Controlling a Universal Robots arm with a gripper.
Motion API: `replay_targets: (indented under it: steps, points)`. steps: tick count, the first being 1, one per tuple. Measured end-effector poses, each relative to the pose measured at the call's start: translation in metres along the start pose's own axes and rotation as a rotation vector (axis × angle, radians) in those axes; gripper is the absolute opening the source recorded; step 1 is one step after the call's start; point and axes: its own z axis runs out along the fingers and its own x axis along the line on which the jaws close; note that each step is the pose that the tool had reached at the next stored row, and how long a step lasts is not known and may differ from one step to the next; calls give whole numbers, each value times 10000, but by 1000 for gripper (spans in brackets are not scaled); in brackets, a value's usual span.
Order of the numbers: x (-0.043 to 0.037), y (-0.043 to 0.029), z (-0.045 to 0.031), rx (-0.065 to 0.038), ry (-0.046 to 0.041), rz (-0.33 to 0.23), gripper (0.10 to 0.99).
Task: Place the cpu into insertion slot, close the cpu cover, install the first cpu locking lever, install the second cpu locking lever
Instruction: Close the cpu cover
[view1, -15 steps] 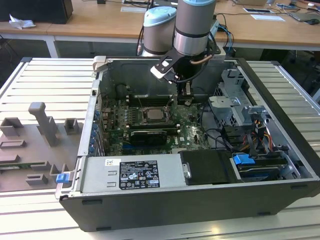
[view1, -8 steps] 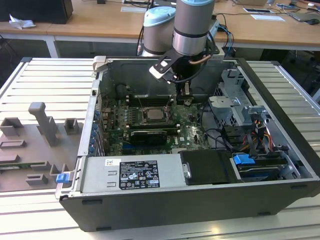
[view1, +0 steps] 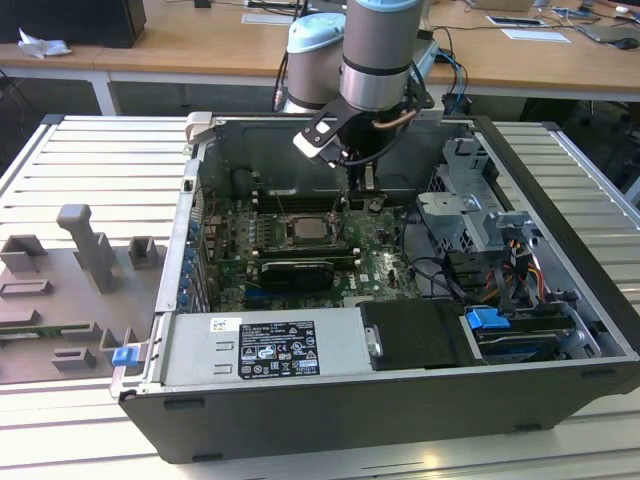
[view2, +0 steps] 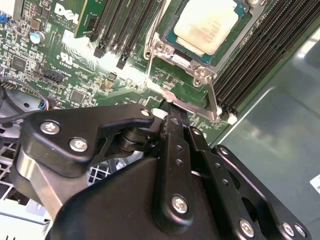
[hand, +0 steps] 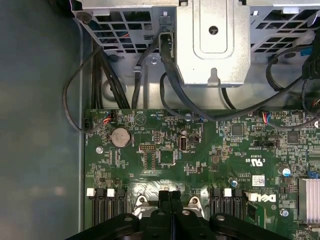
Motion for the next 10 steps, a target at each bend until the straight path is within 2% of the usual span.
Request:
replay_targets:
  steps: [10]
  points:
    - [-1, -116, 3, 1, -1, 0, 106]
